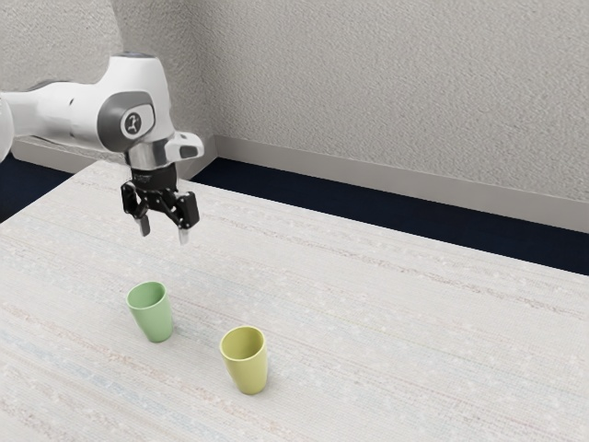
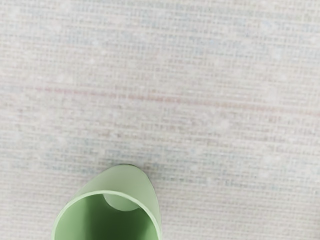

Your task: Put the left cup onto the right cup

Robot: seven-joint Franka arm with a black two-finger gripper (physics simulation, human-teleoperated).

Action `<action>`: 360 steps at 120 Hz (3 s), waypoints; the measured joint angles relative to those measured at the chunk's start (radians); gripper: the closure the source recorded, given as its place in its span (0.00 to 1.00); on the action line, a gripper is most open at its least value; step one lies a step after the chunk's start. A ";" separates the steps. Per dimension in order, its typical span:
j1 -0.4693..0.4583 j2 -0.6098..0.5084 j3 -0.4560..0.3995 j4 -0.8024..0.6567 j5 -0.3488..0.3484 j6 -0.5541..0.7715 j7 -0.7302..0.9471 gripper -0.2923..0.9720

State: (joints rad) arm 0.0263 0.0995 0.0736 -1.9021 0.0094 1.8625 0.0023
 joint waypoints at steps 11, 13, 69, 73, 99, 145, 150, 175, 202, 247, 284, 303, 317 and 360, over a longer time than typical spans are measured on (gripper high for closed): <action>0.005 0.000 0.000 -0.032 -0.006 0.033 0.000 0.27; 0.006 0.000 0.000 -0.038 -0.007 0.038 -0.001 0.28; 0.024 0.019 0.000 -0.179 -0.040 0.173 -0.002 0.33; 0.025 0.022 0.000 -0.181 -0.042 0.179 -0.002 0.34; 0.041 0.048 0.000 -0.189 -0.048 0.203 -0.002 0.36; 0.041 0.073 0.000 -0.208 -0.056 0.238 -0.003 0.39; 0.040 0.074 0.000 -0.212 -0.058 0.241 -0.003 0.39; 0.040 0.087 0.000 -0.221 -0.065 0.255 -0.003 0.41; 0.040 0.096 0.000 -0.221 -0.074 0.260 -0.003 0.47; 0.037 0.103 0.001 -0.221 -0.075 0.264 -0.009 0.59; 0.031 0.105 0.001 -0.221 -0.080 0.264 -0.009 0.70; 0.030 0.107 0.001 -0.221 -0.080 0.264 -0.010 0.76; 0.030 0.107 0.002 -0.221 -0.078 0.264 -0.013 0.81; 0.029 0.100 0.002 -0.221 -0.068 0.264 -0.027 0.85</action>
State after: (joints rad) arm 0.0552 0.1994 0.0753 -2.1229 -0.0584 2.1261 -0.0244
